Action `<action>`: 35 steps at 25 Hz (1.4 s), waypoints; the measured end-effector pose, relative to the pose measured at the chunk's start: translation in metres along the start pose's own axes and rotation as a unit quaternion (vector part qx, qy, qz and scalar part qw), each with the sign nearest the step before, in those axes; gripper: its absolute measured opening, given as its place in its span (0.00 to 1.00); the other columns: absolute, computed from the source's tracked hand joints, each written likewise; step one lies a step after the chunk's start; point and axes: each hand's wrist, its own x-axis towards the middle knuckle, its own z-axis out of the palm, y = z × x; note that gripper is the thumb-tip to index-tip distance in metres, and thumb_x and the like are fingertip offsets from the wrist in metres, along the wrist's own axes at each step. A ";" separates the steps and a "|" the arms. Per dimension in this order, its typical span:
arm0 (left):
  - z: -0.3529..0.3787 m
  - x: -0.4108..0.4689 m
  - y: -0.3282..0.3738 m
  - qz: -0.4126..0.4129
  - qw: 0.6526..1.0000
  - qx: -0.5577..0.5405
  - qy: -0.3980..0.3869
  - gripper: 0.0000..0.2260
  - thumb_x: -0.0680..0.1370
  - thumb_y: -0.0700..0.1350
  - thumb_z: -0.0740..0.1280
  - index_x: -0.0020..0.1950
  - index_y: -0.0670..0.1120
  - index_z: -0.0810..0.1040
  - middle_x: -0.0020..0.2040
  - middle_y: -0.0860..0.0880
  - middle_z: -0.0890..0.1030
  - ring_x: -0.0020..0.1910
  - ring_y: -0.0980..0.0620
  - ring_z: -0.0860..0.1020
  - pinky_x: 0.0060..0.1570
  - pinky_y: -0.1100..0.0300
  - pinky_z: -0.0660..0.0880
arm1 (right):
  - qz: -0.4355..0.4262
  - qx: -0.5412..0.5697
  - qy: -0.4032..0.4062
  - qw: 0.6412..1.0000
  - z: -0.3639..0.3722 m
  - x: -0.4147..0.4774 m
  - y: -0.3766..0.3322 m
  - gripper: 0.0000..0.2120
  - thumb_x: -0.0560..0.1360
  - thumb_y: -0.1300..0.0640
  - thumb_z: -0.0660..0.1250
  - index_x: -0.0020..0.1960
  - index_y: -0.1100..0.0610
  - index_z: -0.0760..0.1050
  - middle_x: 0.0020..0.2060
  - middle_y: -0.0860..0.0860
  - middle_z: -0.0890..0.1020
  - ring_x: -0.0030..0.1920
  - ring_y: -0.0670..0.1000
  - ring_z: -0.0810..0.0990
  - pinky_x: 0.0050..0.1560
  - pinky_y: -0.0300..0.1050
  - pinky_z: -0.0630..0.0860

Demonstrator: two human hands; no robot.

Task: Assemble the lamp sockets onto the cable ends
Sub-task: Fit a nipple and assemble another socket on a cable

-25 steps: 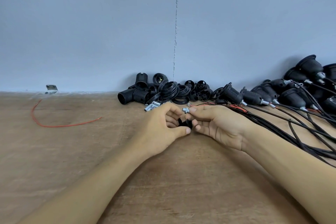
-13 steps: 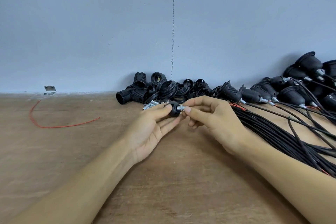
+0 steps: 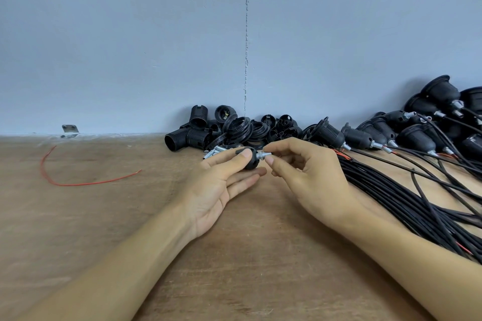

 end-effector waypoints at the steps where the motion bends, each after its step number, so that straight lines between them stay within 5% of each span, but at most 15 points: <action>1: 0.001 -0.001 0.000 -0.001 1.000 0.004 -0.003 0.17 0.70 0.44 0.75 0.56 0.38 0.83 0.54 0.38 0.86 0.54 0.40 0.85 0.51 0.56 0.83 | -0.005 -0.007 0.001 1.000 0.000 0.000 -0.001 0.08 0.76 0.62 0.72 0.51 0.50 0.83 0.37 0.42 0.84 0.38 0.43 0.82 0.42 0.36 0.78; 17: 0.003 -0.004 0.002 0.007 1.000 0.030 -0.001 0.20 0.70 0.44 0.74 0.60 0.37 0.82 0.53 0.37 0.86 0.52 0.41 0.86 0.50 0.56 0.83 | 0.002 0.015 -0.010 1.000 0.000 0.001 0.001 0.08 0.77 0.62 0.71 0.51 0.50 0.82 0.39 0.42 0.85 0.39 0.46 0.83 0.46 0.43 0.81; 23: 0.001 -0.003 -0.001 0.030 0.999 0.030 0.001 0.18 0.70 0.40 0.74 0.60 0.39 0.83 0.55 0.38 0.86 0.54 0.40 0.86 0.50 0.56 0.83 | 0.000 -0.002 0.008 1.000 0.001 0.000 0.003 0.02 0.78 0.56 0.71 0.47 0.51 0.82 0.34 0.46 0.83 0.32 0.45 0.81 0.38 0.35 0.77; 30: 0.002 -0.004 -0.003 0.052 0.997 0.048 -0.013 0.22 0.65 0.39 0.78 0.58 0.42 0.85 0.55 0.40 0.86 0.54 0.41 0.85 0.53 0.55 0.83 | 0.070 -0.067 -0.003 0.995 0.000 0.003 0.007 0.28 0.81 0.35 0.54 0.34 0.53 0.76 0.25 0.46 0.77 0.26 0.43 0.73 0.33 0.36 0.69; 33: 0.001 -0.004 -0.003 0.059 0.997 0.048 -0.002 0.21 0.66 0.39 0.77 0.59 0.40 0.84 0.53 0.40 0.86 0.53 0.41 0.86 0.51 0.56 0.83 | 0.057 -0.018 -0.024 0.998 -0.001 0.003 0.009 0.11 0.79 0.43 0.64 0.41 0.47 0.76 0.30 0.46 0.80 0.28 0.49 0.74 0.34 0.46 0.72; 35: 0.000 -0.004 -0.003 0.056 0.997 0.046 0.000 0.20 0.66 0.38 0.77 0.58 0.40 0.84 0.53 0.39 0.86 0.54 0.40 0.85 0.51 0.56 0.83 | 0.046 -0.052 -0.035 0.997 0.001 0.003 0.013 0.11 0.79 0.45 0.65 0.41 0.48 0.76 0.29 0.44 0.79 0.27 0.46 0.73 0.34 0.43 0.71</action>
